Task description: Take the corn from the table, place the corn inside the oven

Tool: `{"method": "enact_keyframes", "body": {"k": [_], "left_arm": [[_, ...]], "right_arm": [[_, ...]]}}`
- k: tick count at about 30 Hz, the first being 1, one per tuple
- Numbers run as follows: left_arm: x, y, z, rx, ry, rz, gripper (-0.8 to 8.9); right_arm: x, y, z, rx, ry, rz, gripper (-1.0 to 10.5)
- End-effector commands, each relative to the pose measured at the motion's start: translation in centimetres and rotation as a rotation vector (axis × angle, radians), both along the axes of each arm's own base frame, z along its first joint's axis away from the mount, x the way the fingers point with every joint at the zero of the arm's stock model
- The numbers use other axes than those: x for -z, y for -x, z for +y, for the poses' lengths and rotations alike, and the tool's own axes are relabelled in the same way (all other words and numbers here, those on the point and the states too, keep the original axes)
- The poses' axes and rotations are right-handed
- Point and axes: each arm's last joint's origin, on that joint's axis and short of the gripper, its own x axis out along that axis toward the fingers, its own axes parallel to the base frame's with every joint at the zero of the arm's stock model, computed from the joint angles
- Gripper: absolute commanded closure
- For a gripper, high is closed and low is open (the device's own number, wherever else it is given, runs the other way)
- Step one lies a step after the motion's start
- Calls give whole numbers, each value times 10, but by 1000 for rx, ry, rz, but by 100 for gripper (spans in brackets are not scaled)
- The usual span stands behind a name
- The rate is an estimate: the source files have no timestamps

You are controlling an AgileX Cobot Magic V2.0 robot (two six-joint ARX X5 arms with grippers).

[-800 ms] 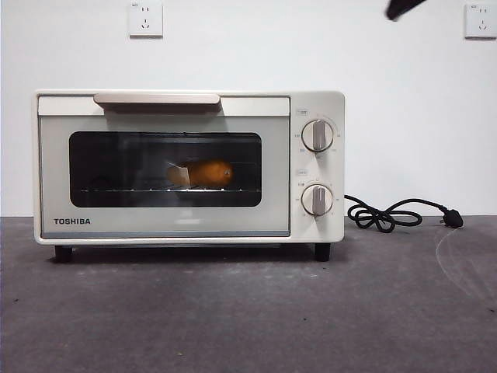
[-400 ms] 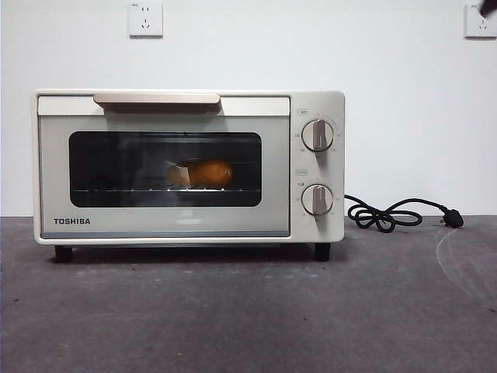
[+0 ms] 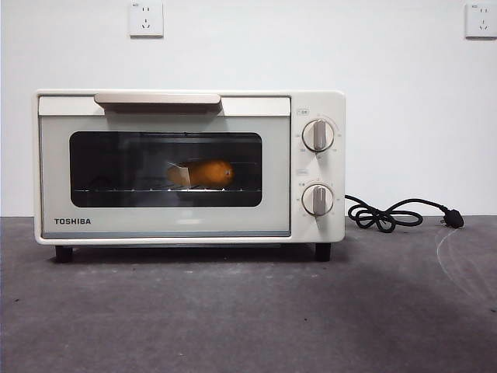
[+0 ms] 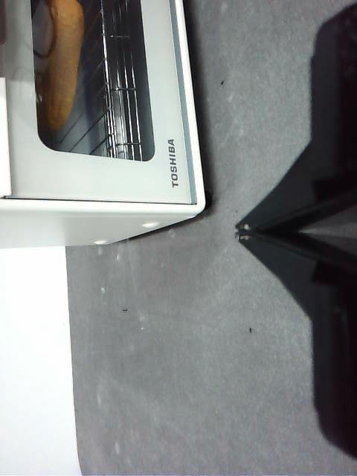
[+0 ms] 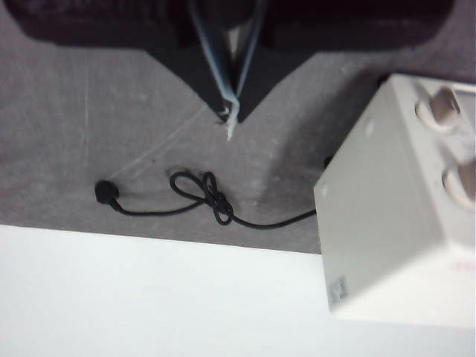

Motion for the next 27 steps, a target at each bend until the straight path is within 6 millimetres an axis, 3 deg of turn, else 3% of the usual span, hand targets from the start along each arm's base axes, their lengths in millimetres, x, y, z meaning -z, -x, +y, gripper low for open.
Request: {"method": "enact_keyframes", "body": {"k": [1,9,27], "left_arm": [[1,-1,0,-1,-11,-5,817],[1,-1,0,-1,-11,-3,817],[3,-1,0,-3,-13,12,817]], "right_arm": [[26,12,-1,35,-42,-4,946],[67,30,-2,69,-68,-24,946],[74,38,-4,124,-69,36,946]]}}
